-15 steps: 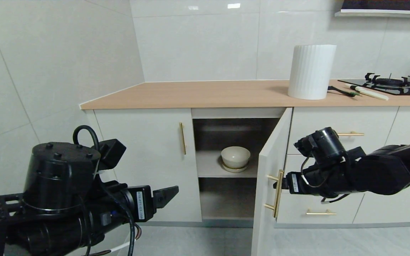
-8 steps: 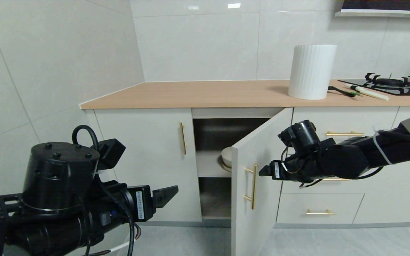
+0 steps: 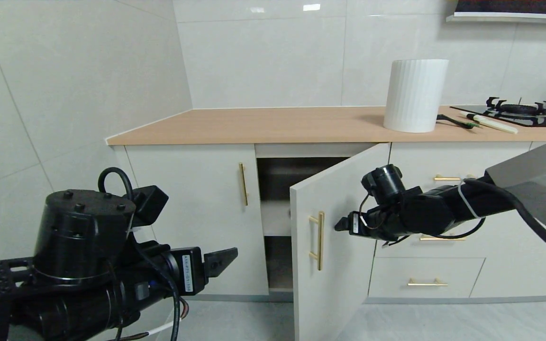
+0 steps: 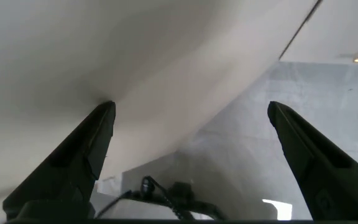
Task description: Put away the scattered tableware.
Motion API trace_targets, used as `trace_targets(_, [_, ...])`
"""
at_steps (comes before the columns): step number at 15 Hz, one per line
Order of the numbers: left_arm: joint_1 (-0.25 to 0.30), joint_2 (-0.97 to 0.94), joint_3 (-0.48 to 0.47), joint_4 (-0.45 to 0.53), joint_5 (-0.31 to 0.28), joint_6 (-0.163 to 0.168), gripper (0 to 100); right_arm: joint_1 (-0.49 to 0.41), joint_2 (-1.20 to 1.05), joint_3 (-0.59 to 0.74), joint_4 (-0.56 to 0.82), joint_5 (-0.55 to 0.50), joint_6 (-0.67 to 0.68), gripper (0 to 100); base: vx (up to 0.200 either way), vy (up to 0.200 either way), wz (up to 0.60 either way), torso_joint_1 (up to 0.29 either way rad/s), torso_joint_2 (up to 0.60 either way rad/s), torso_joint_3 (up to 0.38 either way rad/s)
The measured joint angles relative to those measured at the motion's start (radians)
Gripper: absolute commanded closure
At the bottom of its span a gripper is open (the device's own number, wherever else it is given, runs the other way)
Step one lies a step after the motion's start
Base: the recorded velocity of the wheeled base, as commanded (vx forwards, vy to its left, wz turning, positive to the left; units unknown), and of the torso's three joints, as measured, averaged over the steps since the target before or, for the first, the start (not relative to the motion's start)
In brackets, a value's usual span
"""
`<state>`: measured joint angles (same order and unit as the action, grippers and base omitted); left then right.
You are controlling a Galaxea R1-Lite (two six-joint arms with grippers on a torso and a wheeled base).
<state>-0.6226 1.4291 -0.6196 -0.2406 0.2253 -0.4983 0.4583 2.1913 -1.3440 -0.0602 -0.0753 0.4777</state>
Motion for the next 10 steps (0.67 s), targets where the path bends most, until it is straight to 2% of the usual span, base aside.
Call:
trace_targets(1, [0.000, 0.000, 0.000, 0.001, 0.000, 0.000, 0, 0.000, 0.011, -0.009, -0.017, 0.001, 0.008, 0, 0.000, 0.000, 0.00, 0.000, 0.00, 0.000])
trace_targets(7, [0.003, -0.001, 0.001, 0.002, 0.001, 0.000, 0, 0.007, 0.041, -0.028, -0.021, 0.000, 0.061, 0, 0.200, 0.000, 0.00, 0.001, 0.00, 0.002])
trace_targets(10, [0.004, 0.000, 0.001, 0.001, 0.001, 0.000, 0, 0.013, 0.048, -0.041, -0.037, 0.002, 0.099, 0, 0.000, 0.000, 0.00, 0.000, 0.00, 0.000])
